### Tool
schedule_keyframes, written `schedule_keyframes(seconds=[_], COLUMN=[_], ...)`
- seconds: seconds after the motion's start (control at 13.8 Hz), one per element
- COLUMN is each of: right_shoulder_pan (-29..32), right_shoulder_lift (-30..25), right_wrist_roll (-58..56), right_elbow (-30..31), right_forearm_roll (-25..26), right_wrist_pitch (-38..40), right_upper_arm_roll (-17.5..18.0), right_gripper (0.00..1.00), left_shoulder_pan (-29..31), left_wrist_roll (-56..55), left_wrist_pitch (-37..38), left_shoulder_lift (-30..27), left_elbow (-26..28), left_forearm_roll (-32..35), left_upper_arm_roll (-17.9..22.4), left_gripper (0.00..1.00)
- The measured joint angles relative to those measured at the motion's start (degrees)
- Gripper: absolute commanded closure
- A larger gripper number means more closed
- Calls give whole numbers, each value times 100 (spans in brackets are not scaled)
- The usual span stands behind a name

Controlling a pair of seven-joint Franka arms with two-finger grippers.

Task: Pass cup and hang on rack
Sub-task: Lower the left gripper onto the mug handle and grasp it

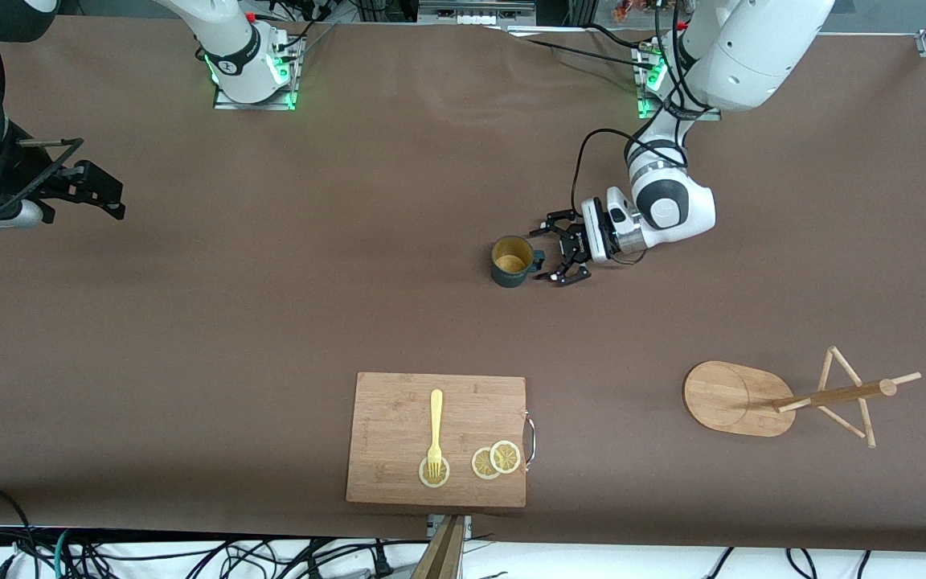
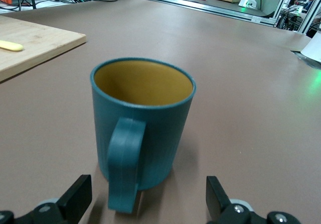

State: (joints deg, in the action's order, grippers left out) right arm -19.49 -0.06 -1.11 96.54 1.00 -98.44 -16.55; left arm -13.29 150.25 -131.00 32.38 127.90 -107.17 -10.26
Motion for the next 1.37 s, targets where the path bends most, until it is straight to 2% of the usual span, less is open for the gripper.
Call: schedule_keyframes(seconds=[0.14,0.22,0.29,0.43,0.72,1.01,1.37], right_shoulder_pan=[113,311,609,1055,1132,1137,1137], right_shoulder_lift=[15,20,23,24,24,24,28], right_wrist_roll=[-28,-83,-118,-130,-133,-136,-136], right_elbow=[-3,-4,-6,-11,-28,-30,-32], right_forearm_roll=[0,0,0,-1,-1,-1,-1], right_wrist_pitch=[0,-1,-1,-1,0,0,1], right_upper_arm_roll=[42,221,519,996,1084,1092,1104], right_gripper=[0,0,0,0,0,0,0], left_shoulder_pan=[-35,-40,-43,-43,-43,-29,-3], left_wrist_roll=[0,5,67,354,478,391,-418], left_wrist_pitch=[-11,-12,-14,-28,-41,-45,-45], left_shoulder_lift=[11,15,17,20,36,25,-229], left_elbow=[-34,-40,-44,-49,-48,-74,-139], left_forearm_roll=[0,0,0,-64,-445,-494,-495], left_upper_arm_roll=[0,0,0,11,34,48,59], left_gripper=[29,46,75,99,100,100,100])
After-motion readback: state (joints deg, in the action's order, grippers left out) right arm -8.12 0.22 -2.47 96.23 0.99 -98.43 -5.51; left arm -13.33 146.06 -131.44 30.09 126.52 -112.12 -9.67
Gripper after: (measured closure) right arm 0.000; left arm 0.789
